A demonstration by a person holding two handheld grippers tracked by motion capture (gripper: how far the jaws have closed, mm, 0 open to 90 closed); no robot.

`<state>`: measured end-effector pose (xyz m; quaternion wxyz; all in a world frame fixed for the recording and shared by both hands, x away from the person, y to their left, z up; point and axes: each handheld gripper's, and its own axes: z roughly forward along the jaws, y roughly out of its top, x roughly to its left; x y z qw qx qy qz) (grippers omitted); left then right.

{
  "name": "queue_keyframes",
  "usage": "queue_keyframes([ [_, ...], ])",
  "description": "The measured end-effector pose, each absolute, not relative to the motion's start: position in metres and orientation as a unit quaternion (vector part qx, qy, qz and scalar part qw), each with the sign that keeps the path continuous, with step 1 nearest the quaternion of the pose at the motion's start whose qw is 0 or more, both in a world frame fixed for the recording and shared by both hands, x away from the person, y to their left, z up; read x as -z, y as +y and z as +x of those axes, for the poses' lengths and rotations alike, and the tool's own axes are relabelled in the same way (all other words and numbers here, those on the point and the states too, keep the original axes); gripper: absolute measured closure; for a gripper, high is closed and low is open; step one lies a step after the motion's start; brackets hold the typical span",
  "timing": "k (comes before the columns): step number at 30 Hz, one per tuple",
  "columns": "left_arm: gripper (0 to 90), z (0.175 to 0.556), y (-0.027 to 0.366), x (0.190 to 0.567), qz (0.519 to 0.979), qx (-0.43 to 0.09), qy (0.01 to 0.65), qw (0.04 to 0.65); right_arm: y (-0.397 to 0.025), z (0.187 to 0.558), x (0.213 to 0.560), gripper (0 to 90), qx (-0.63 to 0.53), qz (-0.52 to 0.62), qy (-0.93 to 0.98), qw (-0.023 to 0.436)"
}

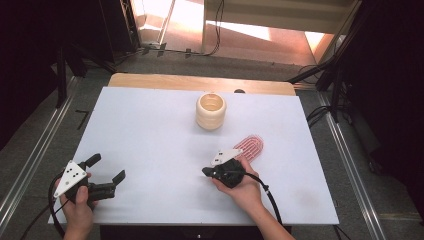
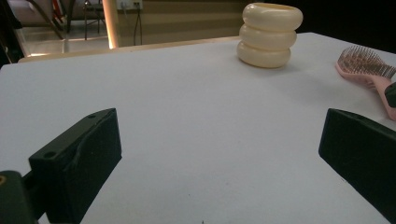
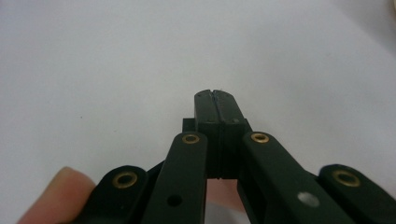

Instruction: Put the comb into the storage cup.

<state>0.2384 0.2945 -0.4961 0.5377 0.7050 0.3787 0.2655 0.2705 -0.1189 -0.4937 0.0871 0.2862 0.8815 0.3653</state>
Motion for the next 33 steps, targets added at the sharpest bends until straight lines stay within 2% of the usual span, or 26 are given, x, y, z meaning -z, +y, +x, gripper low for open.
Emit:
queue_keyframes([
  [13, 0.0, 0.238, 0.295, 0.496, 0.705, -0.265, 0.378, 0.538, -0.124, 0.265, 0.493, 87.9, -0.359, 0.284, 0.885, 0.084],
  [33, 0.0, 0.238, 0.295, 0.496, 0.705, -0.264, 0.379, 0.538, -0.161, 0.238, 0.491, 87.9, -0.340, 0.284, 0.893, 0.074],
])
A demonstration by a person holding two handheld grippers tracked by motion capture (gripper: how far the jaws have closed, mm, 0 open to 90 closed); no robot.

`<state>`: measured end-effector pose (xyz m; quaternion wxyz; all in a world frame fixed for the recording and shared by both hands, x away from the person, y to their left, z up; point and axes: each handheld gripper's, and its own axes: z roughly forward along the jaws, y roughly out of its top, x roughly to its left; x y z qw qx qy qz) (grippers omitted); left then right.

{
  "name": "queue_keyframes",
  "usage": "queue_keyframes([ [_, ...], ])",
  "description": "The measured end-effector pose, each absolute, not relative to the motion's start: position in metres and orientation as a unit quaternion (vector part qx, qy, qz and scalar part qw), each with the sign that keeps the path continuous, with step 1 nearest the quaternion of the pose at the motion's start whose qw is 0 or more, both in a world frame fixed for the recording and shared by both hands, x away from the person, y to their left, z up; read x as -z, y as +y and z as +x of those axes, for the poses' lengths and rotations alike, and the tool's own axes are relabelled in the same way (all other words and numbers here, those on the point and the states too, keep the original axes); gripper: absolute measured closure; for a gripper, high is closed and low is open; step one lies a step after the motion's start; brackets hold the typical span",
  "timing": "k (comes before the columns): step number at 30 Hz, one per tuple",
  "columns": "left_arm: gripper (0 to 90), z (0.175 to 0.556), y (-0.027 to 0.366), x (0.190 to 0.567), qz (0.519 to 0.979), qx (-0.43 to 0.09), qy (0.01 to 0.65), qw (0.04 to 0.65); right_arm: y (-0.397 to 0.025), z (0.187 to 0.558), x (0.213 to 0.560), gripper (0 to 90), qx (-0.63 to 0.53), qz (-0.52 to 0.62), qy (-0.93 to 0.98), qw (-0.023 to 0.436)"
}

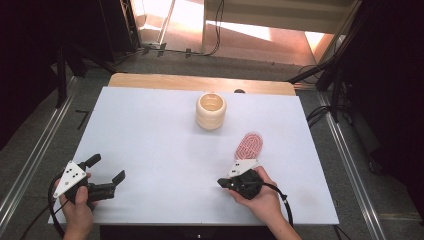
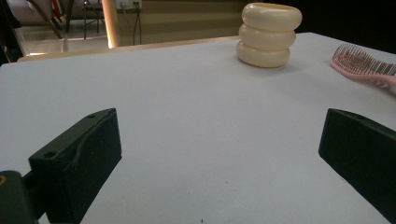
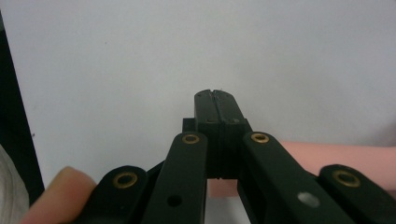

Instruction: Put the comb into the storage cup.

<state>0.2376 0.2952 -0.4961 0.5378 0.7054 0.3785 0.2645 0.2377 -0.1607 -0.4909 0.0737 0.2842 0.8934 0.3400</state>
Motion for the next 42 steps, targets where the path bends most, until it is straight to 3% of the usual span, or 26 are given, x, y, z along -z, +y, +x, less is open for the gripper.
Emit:
queue_keyframes([
  [18, 0.0, 0.238, 0.295, 0.496, 0.706, -0.264, 0.378, 0.538, -0.207, 0.222, 0.494, 87.9, -0.304, 0.320, 0.894, 0.083],
  [42, 0.0, 0.238, 0.295, 0.496, 0.707, -0.263, 0.376, 0.538, -0.284, 0.234, 0.499, 87.8, -0.279, 0.414, 0.859, 0.112],
])
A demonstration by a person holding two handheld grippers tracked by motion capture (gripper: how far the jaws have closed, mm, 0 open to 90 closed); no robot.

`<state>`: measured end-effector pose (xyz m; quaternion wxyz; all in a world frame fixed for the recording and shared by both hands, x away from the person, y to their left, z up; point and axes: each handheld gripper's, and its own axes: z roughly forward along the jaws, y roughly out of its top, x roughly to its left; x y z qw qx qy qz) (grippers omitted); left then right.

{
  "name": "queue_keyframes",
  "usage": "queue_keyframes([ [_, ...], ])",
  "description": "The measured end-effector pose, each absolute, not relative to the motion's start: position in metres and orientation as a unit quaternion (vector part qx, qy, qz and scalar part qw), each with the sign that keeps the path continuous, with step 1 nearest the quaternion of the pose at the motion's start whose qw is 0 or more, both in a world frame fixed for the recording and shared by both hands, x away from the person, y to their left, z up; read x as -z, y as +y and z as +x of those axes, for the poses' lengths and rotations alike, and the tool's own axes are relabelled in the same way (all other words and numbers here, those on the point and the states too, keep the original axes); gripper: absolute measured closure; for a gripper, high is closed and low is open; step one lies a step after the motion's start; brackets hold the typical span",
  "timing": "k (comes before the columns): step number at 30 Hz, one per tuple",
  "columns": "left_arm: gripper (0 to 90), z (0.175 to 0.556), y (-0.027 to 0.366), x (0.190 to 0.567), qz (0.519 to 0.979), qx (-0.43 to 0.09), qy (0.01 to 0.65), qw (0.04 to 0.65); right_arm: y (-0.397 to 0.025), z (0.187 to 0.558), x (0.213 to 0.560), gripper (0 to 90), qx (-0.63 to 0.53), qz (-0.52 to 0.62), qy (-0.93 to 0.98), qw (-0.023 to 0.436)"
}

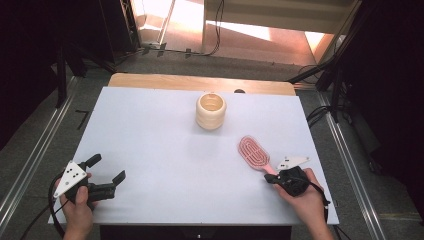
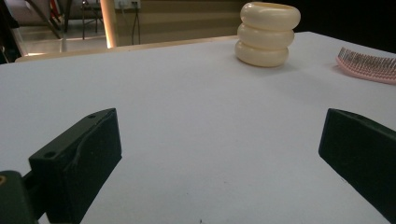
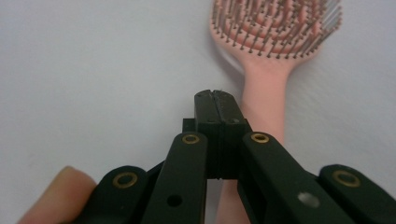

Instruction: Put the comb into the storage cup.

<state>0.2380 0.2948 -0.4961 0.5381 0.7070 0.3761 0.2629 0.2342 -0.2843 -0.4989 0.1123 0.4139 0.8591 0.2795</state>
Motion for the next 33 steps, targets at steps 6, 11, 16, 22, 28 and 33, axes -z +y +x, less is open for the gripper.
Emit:
queue_keyframes([
  [6, 0.0, 0.238, 0.295, 0.496, 0.706, -0.262, 0.377, 0.539, -0.302, 0.237, 0.500, 87.8, -0.285, 0.438, 0.844, 0.120],
  [11, 0.0, 0.238, 0.295, 0.496, 0.706, -0.262, 0.377, 0.539, -0.304, 0.239, 0.498, 85.8, -0.289, 0.435, 0.845, 0.115],
  [16, 0.0, 0.238, 0.294, 0.496, 0.706, -0.263, 0.378, 0.538, -0.300, 0.238, 0.484, 67.1, -0.292, 0.420, 0.852, 0.112],
  [22, 0.0, 0.238, 0.294, 0.496, 0.707, -0.265, 0.378, 0.536, -0.296, 0.243, 0.469, 36.8, -0.291, 0.419, 0.853, 0.107],
  [28, 0.0, 0.238, 0.294, 0.497, 0.704, -0.264, 0.380, 0.539, -0.293, 0.254, 0.460, 8.2, -0.262, 0.420, 0.863, 0.101],
  [33, 0.0, 0.239, 0.294, 0.497, 0.705, -0.263, 0.379, 0.538, -0.291, 0.263, 0.460, 0.0, -0.232, 0.428, 0.868, 0.095],
])
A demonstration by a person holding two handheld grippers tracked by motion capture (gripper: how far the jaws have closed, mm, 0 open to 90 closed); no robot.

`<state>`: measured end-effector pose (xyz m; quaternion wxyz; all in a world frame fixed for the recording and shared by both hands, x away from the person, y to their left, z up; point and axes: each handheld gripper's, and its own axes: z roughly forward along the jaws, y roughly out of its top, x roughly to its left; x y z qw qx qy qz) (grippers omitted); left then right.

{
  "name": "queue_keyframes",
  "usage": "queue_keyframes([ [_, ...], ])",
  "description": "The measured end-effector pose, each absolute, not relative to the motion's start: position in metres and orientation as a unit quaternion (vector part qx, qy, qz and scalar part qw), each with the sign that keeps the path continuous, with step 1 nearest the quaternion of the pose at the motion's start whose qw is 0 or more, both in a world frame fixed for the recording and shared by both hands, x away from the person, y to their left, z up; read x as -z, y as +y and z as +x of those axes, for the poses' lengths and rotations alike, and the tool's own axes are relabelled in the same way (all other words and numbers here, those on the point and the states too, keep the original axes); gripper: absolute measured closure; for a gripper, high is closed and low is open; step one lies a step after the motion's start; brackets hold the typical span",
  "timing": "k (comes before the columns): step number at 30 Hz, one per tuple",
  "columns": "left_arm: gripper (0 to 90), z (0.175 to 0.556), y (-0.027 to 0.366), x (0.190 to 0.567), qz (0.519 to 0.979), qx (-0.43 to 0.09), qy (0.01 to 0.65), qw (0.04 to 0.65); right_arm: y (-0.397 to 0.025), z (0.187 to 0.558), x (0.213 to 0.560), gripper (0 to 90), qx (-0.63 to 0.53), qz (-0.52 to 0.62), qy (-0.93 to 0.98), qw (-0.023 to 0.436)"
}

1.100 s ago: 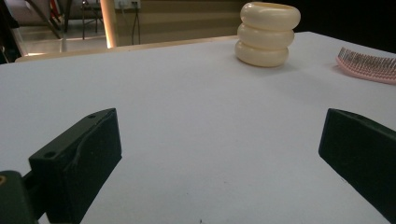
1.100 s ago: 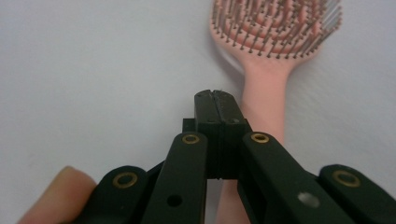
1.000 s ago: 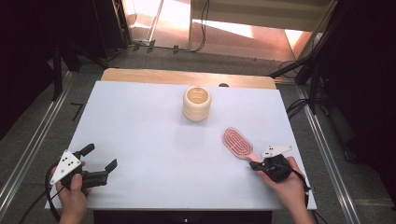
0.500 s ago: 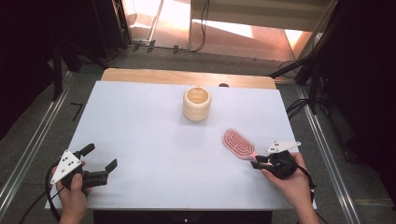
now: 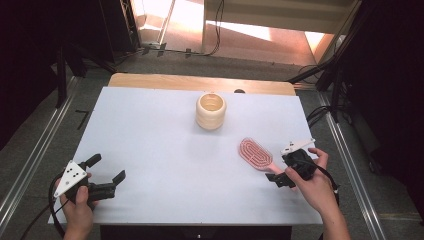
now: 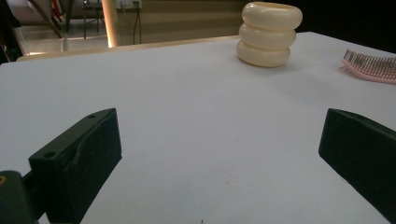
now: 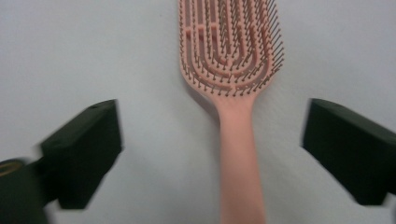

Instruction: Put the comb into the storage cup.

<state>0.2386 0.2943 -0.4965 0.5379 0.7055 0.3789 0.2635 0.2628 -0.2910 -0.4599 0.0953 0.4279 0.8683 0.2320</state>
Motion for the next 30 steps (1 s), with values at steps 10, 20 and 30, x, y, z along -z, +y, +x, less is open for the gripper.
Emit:
queue_keyframes([
  [10, 0.0, 0.238, 0.294, 0.497, 0.707, -0.264, 0.378, 0.537, -0.294, 0.282, 0.468, 0.0, -0.195, 0.429, 0.880, 0.060],
  [20, 0.0, 0.239, 0.294, 0.496, 0.710, -0.263, 0.373, 0.537, -0.293, 0.288, 0.477, 26.8, -0.156, 0.433, 0.885, 0.068],
  [30, 0.0, 0.238, 0.294, 0.496, 0.710, -0.263, 0.373, 0.537, -0.285, 0.292, 0.488, 58.7, -0.144, 0.425, 0.892, 0.056],
])
